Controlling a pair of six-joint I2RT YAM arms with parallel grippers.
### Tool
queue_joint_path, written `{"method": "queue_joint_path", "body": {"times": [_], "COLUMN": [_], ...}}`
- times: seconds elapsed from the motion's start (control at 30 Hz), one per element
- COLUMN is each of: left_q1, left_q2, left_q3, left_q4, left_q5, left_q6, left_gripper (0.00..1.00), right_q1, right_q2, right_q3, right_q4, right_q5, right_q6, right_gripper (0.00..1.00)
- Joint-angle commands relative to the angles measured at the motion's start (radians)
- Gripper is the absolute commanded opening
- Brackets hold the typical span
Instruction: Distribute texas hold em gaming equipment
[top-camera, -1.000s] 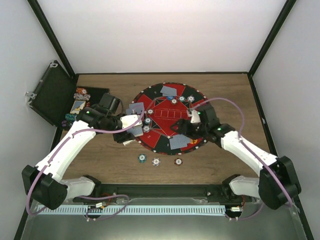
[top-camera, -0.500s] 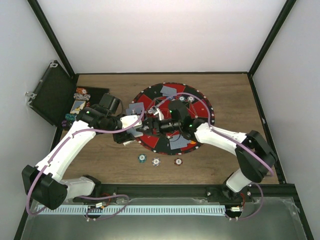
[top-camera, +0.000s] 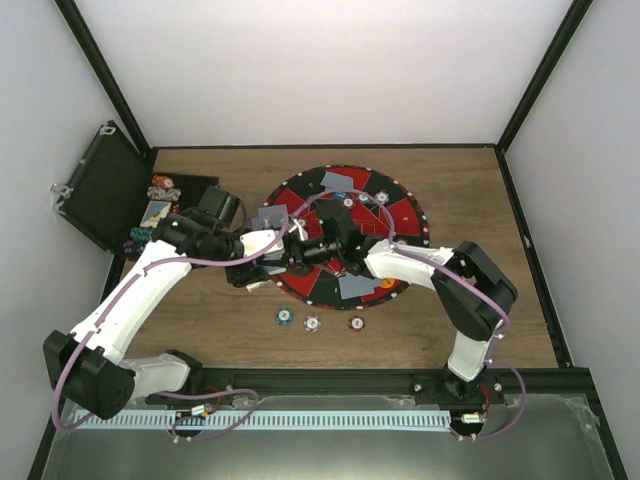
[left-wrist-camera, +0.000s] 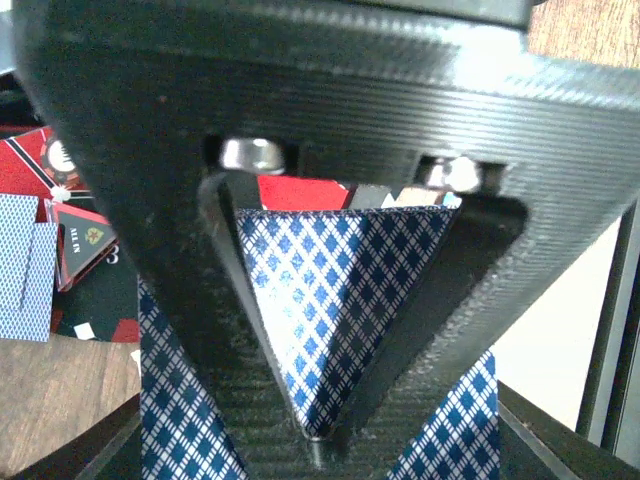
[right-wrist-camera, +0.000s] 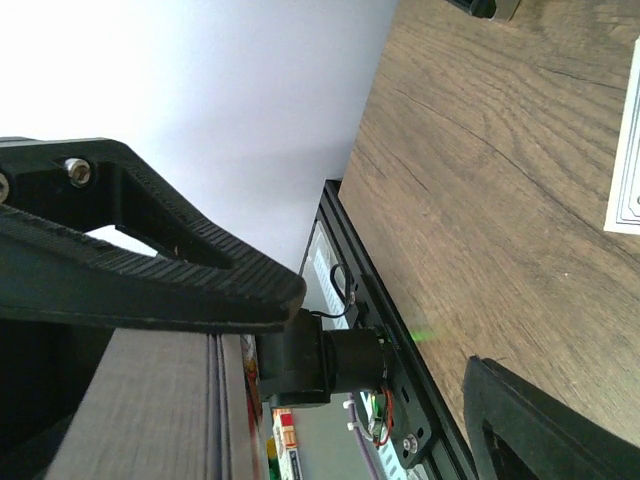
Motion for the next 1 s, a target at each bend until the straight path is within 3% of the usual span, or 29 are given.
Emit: {"method": "queue_joint_path", "body": {"times": [0.0,0.43,0.97], "left_q1": [0.001,0.000,0.001], "left_q2": [-0.003,-0.006,-0.013], "left_q3": [0.037,0.059,0.035], "left_q4": [-0.005,-0.022,-0.012], "left_q5": [0.025,0.031,0.019], "left_q6": [0.010,0.011,0.014], "left_gripper": [0.11,0.11,0.11], "right_q1": [0.008,-0.090,-0.103], "right_q2": [0.039,0.008,-0.107], "right_q3": [0.060,-0.064,-0.055], "right_q4": [0.031,-0.058,-0.186], "right_q5": [-0.042,0.001,0.051], "right_q6": [0.001,-0.068,-0.133], "right_gripper": [0.77,0.63,0.43]}}
